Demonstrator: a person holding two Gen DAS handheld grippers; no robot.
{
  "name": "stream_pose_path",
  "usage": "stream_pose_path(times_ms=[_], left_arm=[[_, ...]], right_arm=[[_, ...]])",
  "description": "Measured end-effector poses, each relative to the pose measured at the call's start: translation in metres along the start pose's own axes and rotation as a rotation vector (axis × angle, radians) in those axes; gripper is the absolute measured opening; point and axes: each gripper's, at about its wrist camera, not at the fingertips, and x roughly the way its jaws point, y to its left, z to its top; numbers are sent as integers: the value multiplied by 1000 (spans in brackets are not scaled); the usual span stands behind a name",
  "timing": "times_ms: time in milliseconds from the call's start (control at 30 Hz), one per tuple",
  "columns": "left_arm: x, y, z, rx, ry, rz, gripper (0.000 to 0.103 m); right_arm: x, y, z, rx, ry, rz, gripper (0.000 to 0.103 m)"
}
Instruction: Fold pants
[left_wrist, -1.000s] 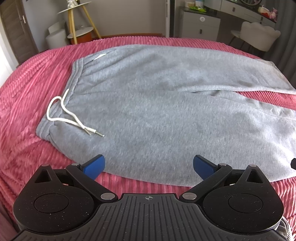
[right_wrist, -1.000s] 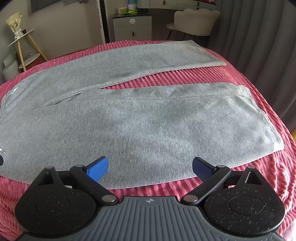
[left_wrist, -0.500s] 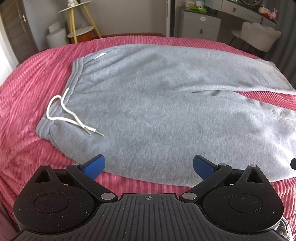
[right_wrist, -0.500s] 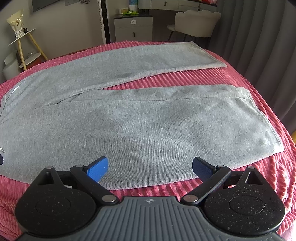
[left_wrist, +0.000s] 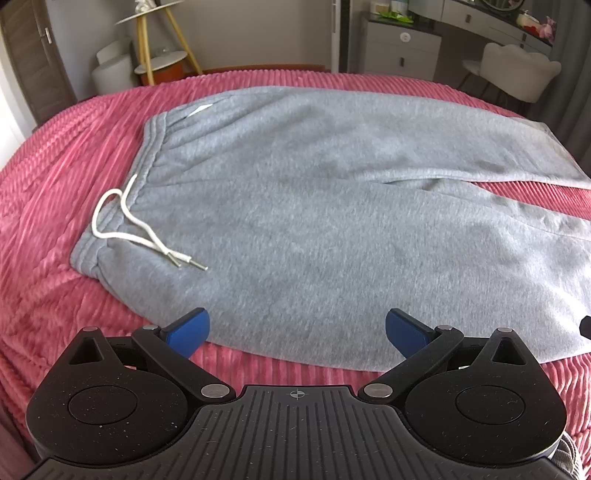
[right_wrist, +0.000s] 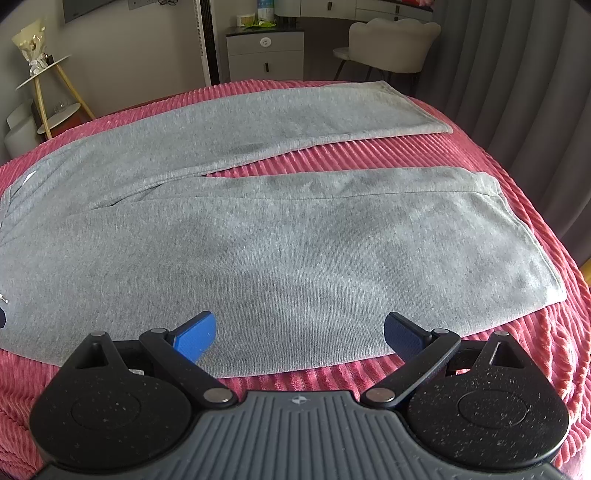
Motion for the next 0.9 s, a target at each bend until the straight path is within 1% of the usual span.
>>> stream_pose_path(times_ms=[900], left_arm=[[7,2,3,-6,11,-5,103]], right_arm=[[5,-4,0,27,10,20,98]])
